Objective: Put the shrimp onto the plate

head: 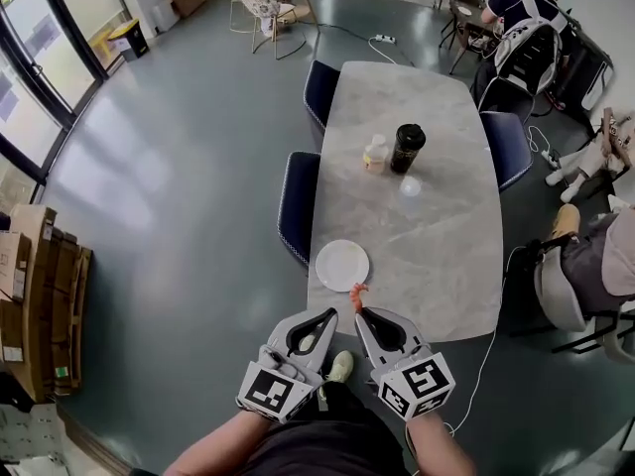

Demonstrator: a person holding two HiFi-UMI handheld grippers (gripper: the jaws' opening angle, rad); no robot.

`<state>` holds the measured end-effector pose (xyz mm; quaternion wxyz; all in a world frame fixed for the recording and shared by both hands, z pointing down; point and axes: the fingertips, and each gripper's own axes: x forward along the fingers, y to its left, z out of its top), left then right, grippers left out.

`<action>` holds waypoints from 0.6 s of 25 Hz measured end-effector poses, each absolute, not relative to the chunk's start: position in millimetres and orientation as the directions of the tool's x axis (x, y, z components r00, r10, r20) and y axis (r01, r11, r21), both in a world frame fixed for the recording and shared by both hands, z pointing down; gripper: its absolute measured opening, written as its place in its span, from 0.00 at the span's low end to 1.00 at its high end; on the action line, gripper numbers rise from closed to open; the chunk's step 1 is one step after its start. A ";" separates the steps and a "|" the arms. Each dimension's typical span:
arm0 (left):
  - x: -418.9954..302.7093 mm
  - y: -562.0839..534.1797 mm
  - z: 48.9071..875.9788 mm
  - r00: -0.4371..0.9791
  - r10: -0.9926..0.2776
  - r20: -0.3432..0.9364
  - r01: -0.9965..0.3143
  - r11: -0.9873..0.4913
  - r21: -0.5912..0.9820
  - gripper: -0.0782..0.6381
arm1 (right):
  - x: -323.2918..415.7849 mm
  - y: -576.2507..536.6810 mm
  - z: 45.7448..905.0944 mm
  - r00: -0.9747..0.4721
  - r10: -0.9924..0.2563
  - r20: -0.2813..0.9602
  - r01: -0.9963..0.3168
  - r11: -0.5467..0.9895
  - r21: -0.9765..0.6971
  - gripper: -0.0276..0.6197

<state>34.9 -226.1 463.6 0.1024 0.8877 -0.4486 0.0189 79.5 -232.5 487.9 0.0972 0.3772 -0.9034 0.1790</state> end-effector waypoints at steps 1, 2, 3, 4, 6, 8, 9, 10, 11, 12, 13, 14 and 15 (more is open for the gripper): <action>32.0 -231.3 467.6 0.599 -0.790 0.129 -0.798 -0.578 0.168 0.12 | 76.5 -238.2 492.5 -0.693 -0.647 0.318 -0.719 0.651 -0.245 0.09; 29.0 -236.6 471.7 0.602 -0.788 0.131 -0.796 -0.580 0.173 0.12 | 73.7 -244.2 497.2 -0.689 -0.647 0.327 -0.723 0.649 -0.238 0.09; 26.0 -242.1 475.9 0.605 -0.785 0.134 -0.794 -0.582 0.176 0.12 | 71.2 -250.4 502.1 -0.683 -0.648 0.338 -0.727 0.647 -0.230 0.09; 23.3 -247.6 480.6 0.607 -0.782 0.138 -0.792 -0.583 0.180 0.12 | 69.3 -256.6 507.7 -0.676 -0.649 0.350 -0.733 0.643 -0.222 0.09; 20.1 -257.3 494.4 0.618 -0.773 0.143 -0.784 -0.591 0.191 0.12 | 66.8 -268.4 521.8 -0.661 -0.651 0.372 -0.744 0.635 -0.210 0.09; 17.3 -268.3 510.4 0.627 -0.764 0.151 -0.776 -0.597 0.202 0.12 | 65.2 -280.3 539.6 -0.647 -0.653 0.393 -0.754 0.624 -0.204 0.09; 16.0 -274.2 518.2 0.631 -0.760 0.154 -0.773 -0.599 0.208 0.12 | 64.8 -286.1 548.9 -0.640 -0.654 0.403 -0.759 0.619 -0.202 0.09; 15.0 -280.4 525.6 0.634 -0.757 0.158 -0.770 -0.602 0.211 0.12 | 64.5 -291.8 558.0 -0.633 -0.654 0.415 -0.764 0.614 -0.199 0.09; 14.3 -286.5 532.4 0.637 -0.754 0.161 -0.768 -0.604 0.213 0.12 | 64.4 -297.2 567.0 -0.626 -0.653 0.426 -0.768 0.610 -0.195 0.09; 13.6 -292.2 538.8 0.639 -0.751 0.163 -0.766 -0.605 0.215 0.12 | 64.0 -302.1 575.9 -0.620 -0.651 0.438 -0.772 0.607 -0.190 0.09; 12.6 -297.4 545.1 0.641 -0.749 0.166 -0.765 -0.607 0.217 0.12 | 63.2 -306.7 584.9 -0.614 -0.649 0.450 -0.774 0.606 -0.183 0.09; 11.3 -302.3 551.4 0.643 -0.748 0.168 -0.764 -0.607 0.220 0.12 | 61.9 -311.2 593.9 -0.609 -0.646 0.461 -0.776 0.606 -0.176 0.09; 9.8 -306.8 557.8 0.644 -0.746 0.172 -0.763 -0.607 0.223 0.12 | 60.3 -315.6 603.0 -0.604 -0.642 0.471 -0.777 0.607 -0.169 0.09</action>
